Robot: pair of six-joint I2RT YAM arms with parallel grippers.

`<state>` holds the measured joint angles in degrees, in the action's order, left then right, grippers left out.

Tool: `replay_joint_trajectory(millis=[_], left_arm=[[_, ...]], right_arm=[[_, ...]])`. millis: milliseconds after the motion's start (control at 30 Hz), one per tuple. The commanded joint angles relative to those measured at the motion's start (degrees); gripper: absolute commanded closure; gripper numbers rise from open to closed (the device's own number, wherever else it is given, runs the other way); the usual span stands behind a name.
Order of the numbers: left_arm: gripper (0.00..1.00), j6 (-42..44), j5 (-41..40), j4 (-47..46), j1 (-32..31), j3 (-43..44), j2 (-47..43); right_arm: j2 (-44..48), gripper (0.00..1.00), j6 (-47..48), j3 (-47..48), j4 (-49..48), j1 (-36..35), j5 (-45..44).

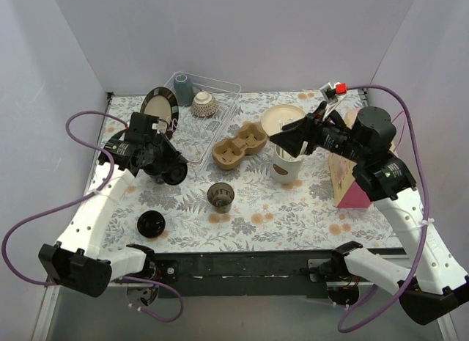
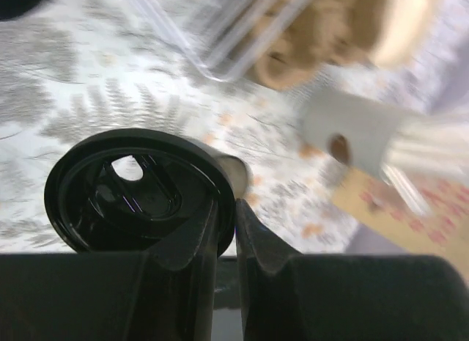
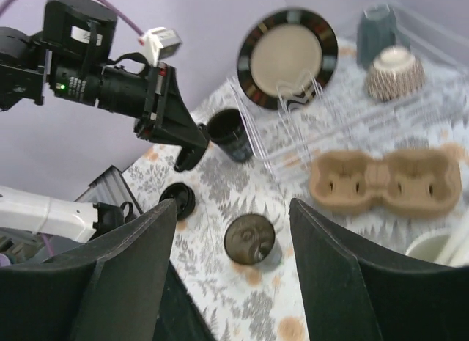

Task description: Pack the takeout coffee

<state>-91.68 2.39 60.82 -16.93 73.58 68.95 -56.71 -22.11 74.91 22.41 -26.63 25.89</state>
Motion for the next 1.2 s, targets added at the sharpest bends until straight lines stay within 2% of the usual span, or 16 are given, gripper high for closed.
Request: replay_joint_trajectory(millis=[0, 100, 133, 200, 233, 267, 333, 500, 700, 1000, 1167], left_arm=[[1.0, 3.7, 23.0, -13.8, 0.3, 1.1, -4.3], [1.0, 2.3, 34.8, -23.8, 0.3, -0.4, -6.3], [1.0, 1.3, 41.7, -30.3, 0.2, -2.8, -7.2], [1.0, 0.3, 47.7, -36.0, 0.1, -4.7, -7.2], [1.0, -0.6, 50.3, -37.3, -0.2, -6.9, -6.9], [1.0, -0.6, 54.4, -37.7, -0.5, -7.8, -6.4], [1.0, 0.1, 57.4, -37.8, -2.0, -9.1, -5.8], [1.0, 0.3, 67.5, -37.6, -6.3, -9.3, -2.5], [1.0, 2.1, 73.2, -37.4, -11.1, -7.9, 0.7], [1.0, 3.3, 76.7, -37.1, -12.4, -4.1, 5.0], [1.0, 3.3, 76.9, -37.6, -12.9, -2.7, 6.4]], right_arm=[[1.9, 0.29, 3.9, -5.9, -31.1, 0.0, 8.7], [0.5, 0.24, 10.3, -6.8, -31.6, -0.6, 12.8], [0.1, 0.23, 14.8, -7.0, -31.0, -0.8, 15.7], [-1.2, 0.2, 21.7, -5.8, -27.6, -2.1, 18.3], [-1.8, 0.19, 25.2, -4.9, -23.3, -2.5, 21.9], [-2.9, 0.18, 32.9, -3.1, -21.0, -2.7, 24.3], [-4.0, 0.16, 37.5, -1.8, -16.4, -3.6, 28.8], [-8.1, 0.16, 48.9, 1.4, -8.1, -7.0, 31.3], [-10.6, 0.17, 55.9, 1.8, 0.7, -11.5, 32.6], [-10.9, 0.19, 55.6, 0.1, 3.8, -14.1, 36.5], [-10.0, 0.21, 56.5, -1.4, 6.5, -15.1, 34.7]])
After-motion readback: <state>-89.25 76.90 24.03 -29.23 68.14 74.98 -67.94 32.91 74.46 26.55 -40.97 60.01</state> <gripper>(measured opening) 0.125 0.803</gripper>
